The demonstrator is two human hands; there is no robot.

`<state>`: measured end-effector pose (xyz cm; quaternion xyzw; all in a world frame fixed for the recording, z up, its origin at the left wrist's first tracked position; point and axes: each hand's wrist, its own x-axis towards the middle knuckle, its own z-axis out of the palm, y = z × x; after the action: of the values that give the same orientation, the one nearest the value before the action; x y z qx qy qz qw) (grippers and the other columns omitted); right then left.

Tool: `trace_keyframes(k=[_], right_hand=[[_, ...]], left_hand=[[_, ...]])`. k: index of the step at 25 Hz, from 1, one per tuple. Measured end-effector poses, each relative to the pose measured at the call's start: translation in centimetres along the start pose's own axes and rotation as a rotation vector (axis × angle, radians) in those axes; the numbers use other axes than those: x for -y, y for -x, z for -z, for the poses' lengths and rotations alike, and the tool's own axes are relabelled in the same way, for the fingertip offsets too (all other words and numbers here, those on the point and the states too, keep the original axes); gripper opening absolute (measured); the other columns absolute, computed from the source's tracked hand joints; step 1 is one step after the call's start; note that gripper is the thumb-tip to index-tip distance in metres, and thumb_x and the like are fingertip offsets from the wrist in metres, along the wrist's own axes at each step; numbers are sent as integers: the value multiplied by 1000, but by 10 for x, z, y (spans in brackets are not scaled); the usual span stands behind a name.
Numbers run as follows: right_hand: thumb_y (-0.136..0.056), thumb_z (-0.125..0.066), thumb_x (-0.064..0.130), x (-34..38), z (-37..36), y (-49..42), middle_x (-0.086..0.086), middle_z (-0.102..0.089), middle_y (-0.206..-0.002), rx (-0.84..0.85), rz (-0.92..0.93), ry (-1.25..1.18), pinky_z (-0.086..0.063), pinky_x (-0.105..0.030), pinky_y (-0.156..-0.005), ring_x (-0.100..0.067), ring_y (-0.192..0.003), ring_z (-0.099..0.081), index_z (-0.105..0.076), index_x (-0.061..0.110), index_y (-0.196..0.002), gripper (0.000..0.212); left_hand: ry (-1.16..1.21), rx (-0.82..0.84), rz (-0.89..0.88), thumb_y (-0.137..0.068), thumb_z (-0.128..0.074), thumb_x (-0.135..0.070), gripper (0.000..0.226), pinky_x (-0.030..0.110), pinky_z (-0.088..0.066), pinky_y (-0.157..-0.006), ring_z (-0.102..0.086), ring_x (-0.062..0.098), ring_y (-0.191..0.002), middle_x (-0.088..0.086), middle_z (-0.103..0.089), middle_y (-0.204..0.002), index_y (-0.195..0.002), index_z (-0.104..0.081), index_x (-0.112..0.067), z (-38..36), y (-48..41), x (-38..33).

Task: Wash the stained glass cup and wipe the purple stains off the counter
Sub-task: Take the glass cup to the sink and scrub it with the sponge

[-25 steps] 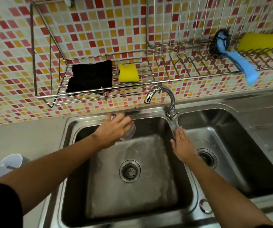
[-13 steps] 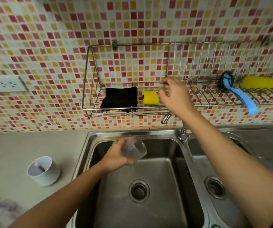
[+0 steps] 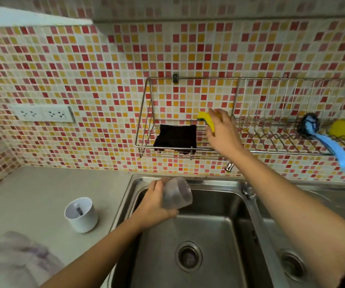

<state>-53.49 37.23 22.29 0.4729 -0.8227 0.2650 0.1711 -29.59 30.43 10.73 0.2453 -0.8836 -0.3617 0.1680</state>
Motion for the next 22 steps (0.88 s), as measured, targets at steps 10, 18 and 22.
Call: trace_keyframes(k=[10,18,22], right_hand=[[-94,-48,26,-33,-2,174,-2,-35,-149,327,458,59,-36,-41,-107,-25,-127,-41,-38,16,-142,50],[-85,-64,22,-29,3,163,-13,-56,-132,201,611,231,-53,-36,-88,-26,-103,-62,-54,3,-128,48],[-94,-40,27,-25,8,151,-11,-48,-140,190,540,207,-45,-37,-100,-26,-117,-54,-45,3,-135,48]], left_hand=[[13,143,-109,-57,-81,-49,98,25,-37,-104,-37,4,-127,-14,-37,-139,-137,-26,-32,-23,-19,-1],[-64,-55,-207,-60,-84,-40,94,18,-31,-97,-35,0,-115,-9,-42,-131,-138,-34,-22,-31,-28,4],[-31,-45,-236,-58,-82,-43,91,19,-34,-94,-39,-1,-114,-19,-41,-124,-135,-34,-30,-33,-27,5]])
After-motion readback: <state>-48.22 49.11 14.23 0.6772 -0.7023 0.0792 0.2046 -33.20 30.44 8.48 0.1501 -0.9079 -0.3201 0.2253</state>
